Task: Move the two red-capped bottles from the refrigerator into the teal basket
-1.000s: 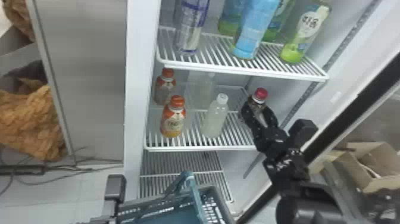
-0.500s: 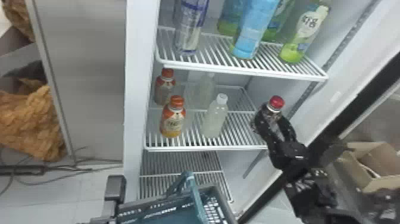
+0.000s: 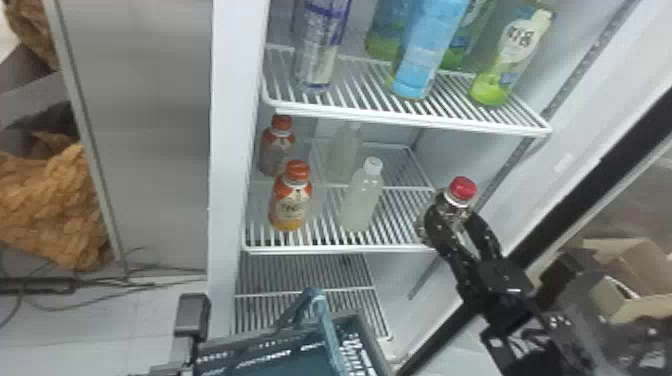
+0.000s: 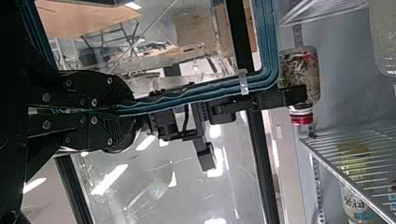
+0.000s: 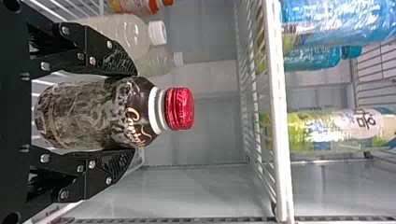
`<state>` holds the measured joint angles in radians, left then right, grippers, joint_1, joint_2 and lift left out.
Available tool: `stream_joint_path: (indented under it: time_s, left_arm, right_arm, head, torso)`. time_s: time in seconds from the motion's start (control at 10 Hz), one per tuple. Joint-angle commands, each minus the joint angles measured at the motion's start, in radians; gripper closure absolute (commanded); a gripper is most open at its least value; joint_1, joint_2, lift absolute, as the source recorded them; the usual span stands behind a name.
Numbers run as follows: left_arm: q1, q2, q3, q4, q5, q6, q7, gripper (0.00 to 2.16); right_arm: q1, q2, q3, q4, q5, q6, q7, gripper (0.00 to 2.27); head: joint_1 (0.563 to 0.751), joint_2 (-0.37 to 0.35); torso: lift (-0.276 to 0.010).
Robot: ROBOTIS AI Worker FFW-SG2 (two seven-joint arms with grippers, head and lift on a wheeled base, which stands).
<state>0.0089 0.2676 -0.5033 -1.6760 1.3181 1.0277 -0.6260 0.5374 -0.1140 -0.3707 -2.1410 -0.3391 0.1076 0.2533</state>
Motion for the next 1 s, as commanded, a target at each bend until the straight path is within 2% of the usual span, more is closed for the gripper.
stream_joint_path:
  time_s: [0.0,0.4,0.6,0.9]
  left_arm:
    - [-0.002,0.001,0.001,-0.001,0.0,0.001,0.0,1.11]
    - [-0.002,-0.001,0.001,0.001,-0.002,0.001,-0.001,1.11]
    - [-0.002,-0.001,-0.001,0.001,-0.006,0.001,0.0,1.11]
    - [-0.004,0.001,-0.003,0.001,-0.006,0.001,0.0,1.11]
  right_arm:
    - [0.064,0.027,-0.04,-0.076,0.0,0.03,0.011,0.63]
    - [0.182,0.06,-0.056,-0.189,-0.03,0.125,0.043,0.63]
    - [0.209,0.06,-0.042,-0.202,-0.028,0.17,0.087,0.63]
    - [0.258,0.056,-0.04,-0.27,-0.03,0.265,0.106,0.63]
  head:
    - [0.695,-0.35]
    - [0.695,-0.35]
    - [0.695,-0.35]
    - [0.695,-0.35]
  torso:
    - [-0.228]
    - [-0.228]
    - [-0.228]
    - [-0.228]
